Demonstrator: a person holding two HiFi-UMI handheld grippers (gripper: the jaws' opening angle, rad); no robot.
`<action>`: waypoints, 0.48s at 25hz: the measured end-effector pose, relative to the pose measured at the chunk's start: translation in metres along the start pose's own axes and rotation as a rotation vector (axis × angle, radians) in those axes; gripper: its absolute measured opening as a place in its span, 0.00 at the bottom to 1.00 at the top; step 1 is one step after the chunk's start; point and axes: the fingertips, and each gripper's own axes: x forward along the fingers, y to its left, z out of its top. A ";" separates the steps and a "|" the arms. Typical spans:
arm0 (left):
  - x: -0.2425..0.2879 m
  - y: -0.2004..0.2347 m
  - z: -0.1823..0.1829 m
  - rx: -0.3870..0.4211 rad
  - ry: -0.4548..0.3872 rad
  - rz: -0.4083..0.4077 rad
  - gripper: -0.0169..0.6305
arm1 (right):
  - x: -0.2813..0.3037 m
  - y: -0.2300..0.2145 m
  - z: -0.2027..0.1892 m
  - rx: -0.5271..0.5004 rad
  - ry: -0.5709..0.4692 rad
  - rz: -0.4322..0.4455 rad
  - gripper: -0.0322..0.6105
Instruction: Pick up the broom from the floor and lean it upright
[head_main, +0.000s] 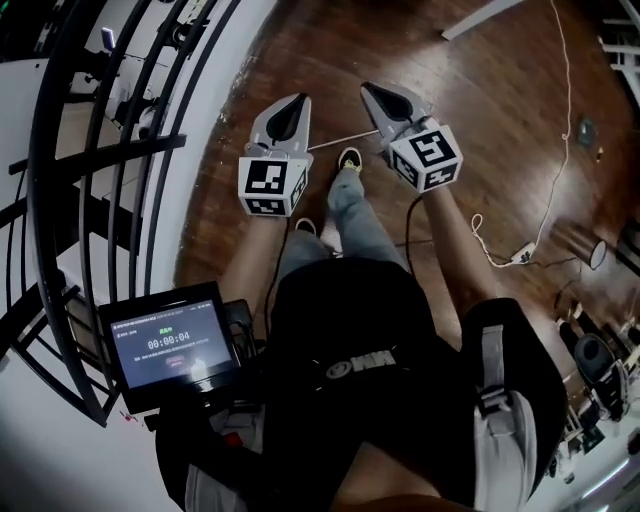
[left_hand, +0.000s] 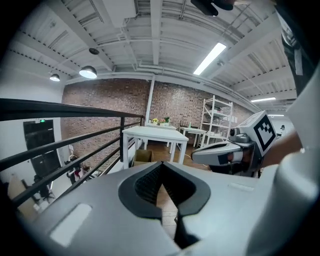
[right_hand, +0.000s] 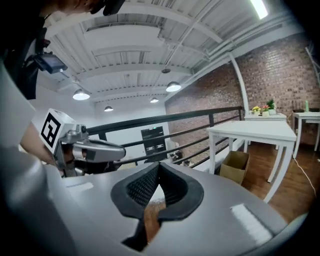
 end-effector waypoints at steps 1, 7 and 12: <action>0.000 0.008 0.000 -0.005 0.004 0.022 0.05 | 0.009 0.003 -0.005 -0.032 0.044 0.040 0.06; -0.011 0.048 -0.017 -0.046 0.039 0.128 0.05 | 0.055 0.032 -0.093 -0.344 0.422 0.278 0.06; 0.016 0.093 -0.136 -0.114 0.143 0.173 0.05 | 0.114 0.035 -0.273 -0.471 0.750 0.442 0.06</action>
